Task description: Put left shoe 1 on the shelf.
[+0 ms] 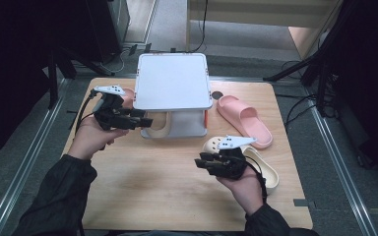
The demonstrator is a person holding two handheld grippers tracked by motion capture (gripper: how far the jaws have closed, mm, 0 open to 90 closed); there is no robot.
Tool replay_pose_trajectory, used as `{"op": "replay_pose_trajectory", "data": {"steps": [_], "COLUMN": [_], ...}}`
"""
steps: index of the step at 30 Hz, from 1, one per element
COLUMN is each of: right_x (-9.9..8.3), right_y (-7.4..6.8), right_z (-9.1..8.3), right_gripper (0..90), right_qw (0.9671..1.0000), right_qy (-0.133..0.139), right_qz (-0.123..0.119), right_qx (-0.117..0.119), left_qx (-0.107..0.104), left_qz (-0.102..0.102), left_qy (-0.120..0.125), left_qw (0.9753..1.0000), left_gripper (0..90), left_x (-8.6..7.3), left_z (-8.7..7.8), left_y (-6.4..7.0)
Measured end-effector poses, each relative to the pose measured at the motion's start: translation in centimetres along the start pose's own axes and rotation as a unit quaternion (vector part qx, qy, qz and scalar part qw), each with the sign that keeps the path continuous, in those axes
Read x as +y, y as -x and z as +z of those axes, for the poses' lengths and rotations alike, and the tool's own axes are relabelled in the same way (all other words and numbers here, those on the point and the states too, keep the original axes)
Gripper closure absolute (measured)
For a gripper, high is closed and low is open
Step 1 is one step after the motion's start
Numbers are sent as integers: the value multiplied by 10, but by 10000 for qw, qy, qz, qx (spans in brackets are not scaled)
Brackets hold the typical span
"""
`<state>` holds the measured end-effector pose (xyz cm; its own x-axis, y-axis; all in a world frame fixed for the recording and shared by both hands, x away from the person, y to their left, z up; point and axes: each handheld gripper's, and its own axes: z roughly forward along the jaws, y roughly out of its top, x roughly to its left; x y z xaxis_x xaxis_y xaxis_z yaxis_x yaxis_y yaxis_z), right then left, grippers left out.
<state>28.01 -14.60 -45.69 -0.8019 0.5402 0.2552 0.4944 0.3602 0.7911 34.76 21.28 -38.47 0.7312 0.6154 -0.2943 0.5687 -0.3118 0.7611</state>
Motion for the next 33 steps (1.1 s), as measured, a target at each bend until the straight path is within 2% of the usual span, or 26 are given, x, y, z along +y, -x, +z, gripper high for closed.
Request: {"op": "replay_pose_trajectory", "data": {"steps": [4,11,15,24,33], "right_x": [-9,-28,-36,-49,-53], "right_y": [8,23,29,40,48], "right_z": [-21,-59,-70,-83,-78], "right_gripper": [661,666,666,606,569], "right_qw": [9999,9981,9975,9953,9939], "right_qy": [58,230,217,133,45], "right_qz": [52,267,321,461,595], "right_qx": [-112,-510,-598,-835,-925], "left_qx": [36,113,149,131,112], "left_qz": [19,56,88,21,28], "left_qy": [-9,-136,-130,-252,-217], "left_qw": [10000,9998,9998,9996,9997], "left_gripper": [419,419,420,425,424], "left_x": [-10,-27,-36,-55,-61], "left_z": [5,19,26,35,35], "left_y": [3,6,10,13,13]}}
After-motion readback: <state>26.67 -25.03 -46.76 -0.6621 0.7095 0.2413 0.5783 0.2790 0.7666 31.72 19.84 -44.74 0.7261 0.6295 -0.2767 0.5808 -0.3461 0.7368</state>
